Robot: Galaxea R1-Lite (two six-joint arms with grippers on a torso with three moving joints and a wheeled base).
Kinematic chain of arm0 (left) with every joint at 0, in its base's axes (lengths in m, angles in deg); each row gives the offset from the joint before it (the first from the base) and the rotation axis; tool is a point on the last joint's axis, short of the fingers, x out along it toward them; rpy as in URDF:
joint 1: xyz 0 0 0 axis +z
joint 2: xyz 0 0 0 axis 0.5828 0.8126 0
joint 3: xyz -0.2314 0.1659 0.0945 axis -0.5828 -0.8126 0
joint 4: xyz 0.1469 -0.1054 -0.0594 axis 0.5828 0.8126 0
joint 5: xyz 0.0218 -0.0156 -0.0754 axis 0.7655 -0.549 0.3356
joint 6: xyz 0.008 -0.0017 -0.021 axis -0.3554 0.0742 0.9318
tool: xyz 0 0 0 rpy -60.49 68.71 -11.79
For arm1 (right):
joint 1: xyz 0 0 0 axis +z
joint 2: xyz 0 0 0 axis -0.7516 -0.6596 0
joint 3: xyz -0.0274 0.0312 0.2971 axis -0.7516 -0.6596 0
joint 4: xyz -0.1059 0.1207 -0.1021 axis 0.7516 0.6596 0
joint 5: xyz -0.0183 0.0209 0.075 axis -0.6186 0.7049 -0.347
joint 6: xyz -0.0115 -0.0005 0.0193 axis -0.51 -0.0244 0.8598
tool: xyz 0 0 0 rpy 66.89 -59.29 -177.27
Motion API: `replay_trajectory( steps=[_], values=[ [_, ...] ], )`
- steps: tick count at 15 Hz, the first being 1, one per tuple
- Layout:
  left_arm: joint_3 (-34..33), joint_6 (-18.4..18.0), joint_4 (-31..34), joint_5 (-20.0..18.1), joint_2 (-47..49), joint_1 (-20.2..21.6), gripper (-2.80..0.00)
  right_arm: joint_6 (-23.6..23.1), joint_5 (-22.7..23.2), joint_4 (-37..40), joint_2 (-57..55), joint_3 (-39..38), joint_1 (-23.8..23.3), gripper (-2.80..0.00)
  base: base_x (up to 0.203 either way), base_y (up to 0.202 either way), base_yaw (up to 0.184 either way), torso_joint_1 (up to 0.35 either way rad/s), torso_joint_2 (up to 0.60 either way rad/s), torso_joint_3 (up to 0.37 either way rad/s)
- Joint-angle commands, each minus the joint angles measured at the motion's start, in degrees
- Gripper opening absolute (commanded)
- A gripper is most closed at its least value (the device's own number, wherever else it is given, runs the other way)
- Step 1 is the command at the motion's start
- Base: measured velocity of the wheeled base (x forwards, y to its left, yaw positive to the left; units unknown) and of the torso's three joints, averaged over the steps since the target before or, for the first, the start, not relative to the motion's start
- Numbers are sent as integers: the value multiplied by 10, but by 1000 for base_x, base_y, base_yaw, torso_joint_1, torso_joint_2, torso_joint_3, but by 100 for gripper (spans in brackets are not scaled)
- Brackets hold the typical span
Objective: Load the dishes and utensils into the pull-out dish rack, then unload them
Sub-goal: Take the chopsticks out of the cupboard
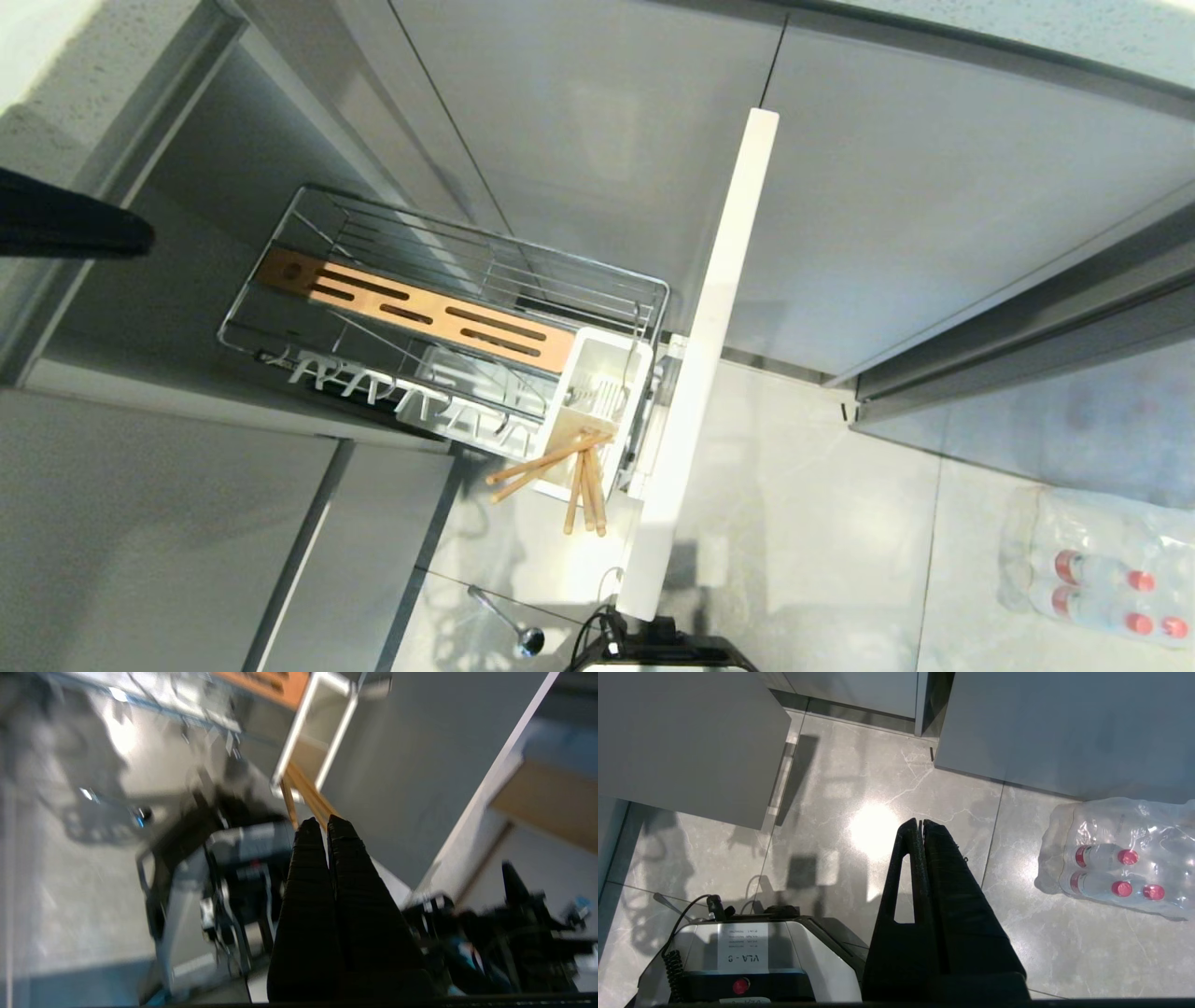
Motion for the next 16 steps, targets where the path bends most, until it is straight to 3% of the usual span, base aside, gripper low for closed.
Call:
replay_trajectory(
  steps=[1, 5, 8, 10, 16],
  values=[
    [3, 8, 20, 0, 52, -38, -280, 0, 0, 0, -1, 0, 0, -280, 0, 0, 0, 0, 0, 0],
    [4, 47, 29, 30, 96, -130, -280, 0, 0, 0, -1, 0, 1, -280, 0, 0, 0, 0, 0, 0],
    [4, 92, 29, 113, 140, -225, -280, 0, 0, 0, -1, 0, 1, -280, 0, 0, 0, 0, 0, 0],
    [4, 119, 30, 148, 174, -246, -280, 0, 0, 0, -1, 0, 1, -280, 0, 0, 0, 0, 0, 0],
    [2, 128, 71, 152, 242, -253, -280, 0, 0, 0, -1, 0, 0, -280, 0, 0, 0, 0, 0, 0]
  ],
)
